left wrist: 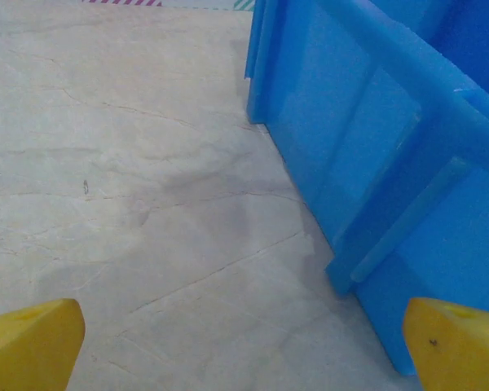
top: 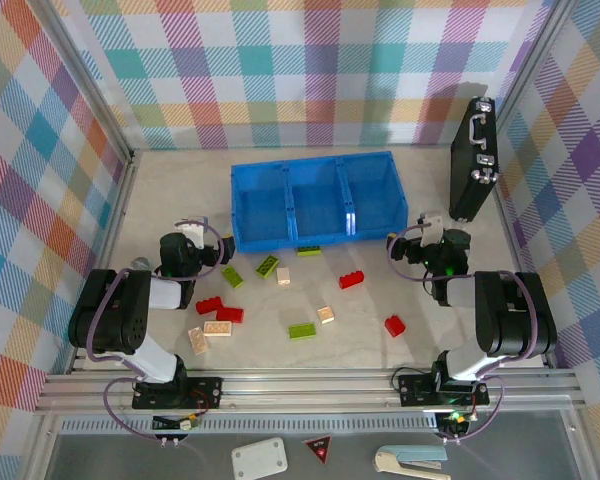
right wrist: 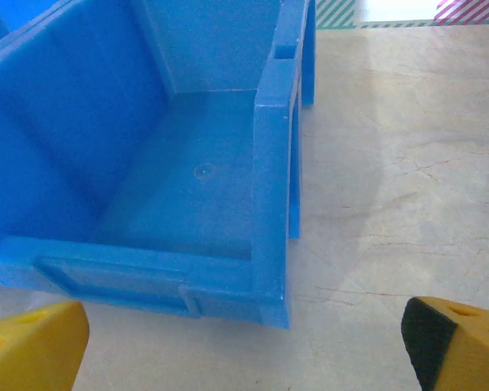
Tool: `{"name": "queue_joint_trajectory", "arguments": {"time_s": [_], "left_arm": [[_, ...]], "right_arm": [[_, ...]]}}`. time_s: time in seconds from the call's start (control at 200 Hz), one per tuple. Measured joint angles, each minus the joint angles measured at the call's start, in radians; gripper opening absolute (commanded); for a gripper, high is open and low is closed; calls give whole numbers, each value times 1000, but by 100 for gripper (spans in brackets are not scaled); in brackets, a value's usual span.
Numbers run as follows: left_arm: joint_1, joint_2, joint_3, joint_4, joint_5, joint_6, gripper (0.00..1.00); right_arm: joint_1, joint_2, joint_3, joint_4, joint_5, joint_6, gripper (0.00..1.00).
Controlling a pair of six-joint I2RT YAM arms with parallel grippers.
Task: Sort the legos into containers by color
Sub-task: Move the container to the top-center of the table.
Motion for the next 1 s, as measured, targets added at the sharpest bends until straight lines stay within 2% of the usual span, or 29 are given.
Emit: {"name": "queue_joint_trajectory", "arguments": {"time_s": [0.655, 1.0], "left_arm": [[0, 0, 0, 0, 1, 0, 100], [2, 0, 0, 0, -22, -4, 100]], "right_arm": [[0, 0, 0, 0, 1, 0, 99], [0, 0, 0, -2, 61, 19, 99]]}}
